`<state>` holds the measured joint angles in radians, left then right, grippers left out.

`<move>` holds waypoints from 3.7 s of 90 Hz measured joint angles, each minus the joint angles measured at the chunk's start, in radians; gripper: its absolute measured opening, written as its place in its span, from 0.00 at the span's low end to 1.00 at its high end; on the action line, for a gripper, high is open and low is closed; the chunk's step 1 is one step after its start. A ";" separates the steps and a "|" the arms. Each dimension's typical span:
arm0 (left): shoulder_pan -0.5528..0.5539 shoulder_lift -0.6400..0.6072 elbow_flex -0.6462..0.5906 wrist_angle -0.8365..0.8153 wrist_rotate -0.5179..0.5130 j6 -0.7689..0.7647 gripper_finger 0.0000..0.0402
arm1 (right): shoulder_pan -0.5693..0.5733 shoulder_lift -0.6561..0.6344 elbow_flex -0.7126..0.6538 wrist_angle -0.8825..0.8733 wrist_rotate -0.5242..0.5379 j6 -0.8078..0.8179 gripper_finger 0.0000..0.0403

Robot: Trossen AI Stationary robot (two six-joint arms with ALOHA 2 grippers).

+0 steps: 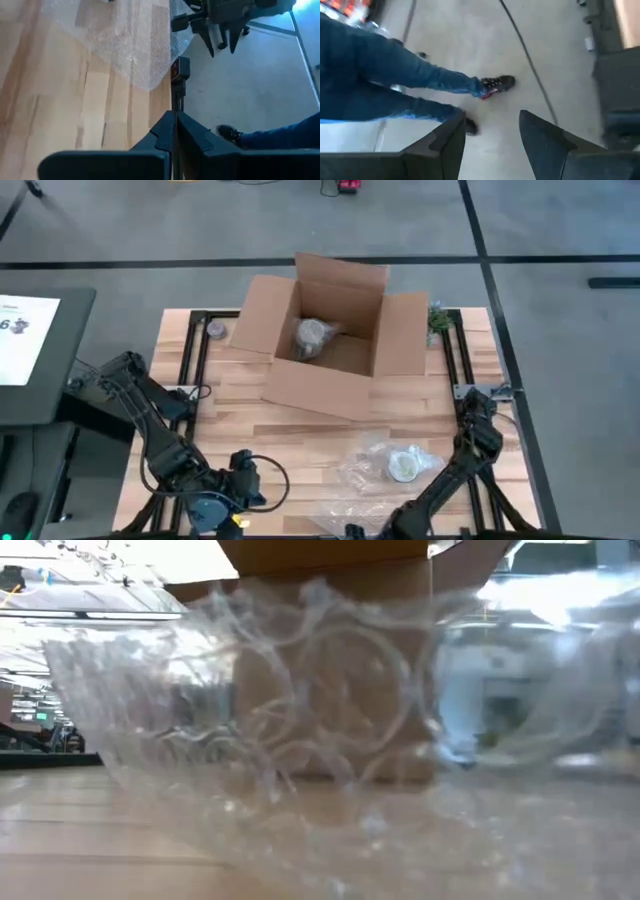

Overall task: Wrap mug
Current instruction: Wrap the white blue mug with the transparent bubble wrap

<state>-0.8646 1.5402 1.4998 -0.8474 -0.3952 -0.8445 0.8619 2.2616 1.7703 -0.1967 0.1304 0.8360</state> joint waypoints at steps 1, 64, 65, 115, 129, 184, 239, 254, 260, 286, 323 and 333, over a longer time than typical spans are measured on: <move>0.001 0.000 0.000 0.000 -0.001 0.000 0.00 | 0.001 0.000 0.011 -0.019 -0.003 -0.014 0.43; 0.019 0.000 0.000 -0.035 -0.022 -0.003 0.00 | 0.056 0.057 0.178 -0.508 0.279 -0.368 0.67; 0.020 0.000 0.000 -0.037 -0.022 -0.004 0.00 | 0.056 0.061 0.178 -0.511 0.283 -0.368 0.67; 0.029 -0.001 0.001 -0.034 -0.020 -0.033 0.00 | 0.048 0.134 0.177 -0.726 0.374 0.011 0.34; 0.036 -0.001 0.001 -0.034 -0.020 -0.032 0.00 | 0.044 0.133 0.183 -0.724 0.300 0.070 0.05; 0.049 -0.001 0.001 -0.029 -0.034 -0.024 0.00 | 0.126 0.097 0.563 -1.379 0.288 0.547 0.00; 0.050 -0.001 0.001 -0.015 -0.081 -0.024 0.00 | 0.058 -0.134 0.484 -1.374 0.313 0.387 0.00; 0.050 -0.001 0.001 -0.015 -0.086 -0.024 0.00 | 0.020 -0.132 0.486 -1.374 0.318 0.309 0.00; 0.050 -0.001 0.001 -0.014 -0.086 -0.024 0.00 | 0.006 -0.114 0.486 -1.373 0.317 0.294 0.00; 0.050 -0.001 0.001 0.005 -0.088 -0.025 0.00 | 0.005 -0.069 0.484 -1.374 0.317 0.312 0.00; 0.053 -0.001 0.001 0.052 -0.087 0.061 0.00 | -0.023 -0.068 0.383 -1.187 0.342 0.312 0.00; 0.053 0.000 0.001 0.052 -0.086 0.055 0.00 | -0.048 -0.066 0.333 -1.039 0.291 0.241 0.04</move>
<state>-0.8120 1.5398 1.5005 -0.7952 -0.4816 -0.7892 0.8135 2.1956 2.1029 -1.2353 0.4209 1.0770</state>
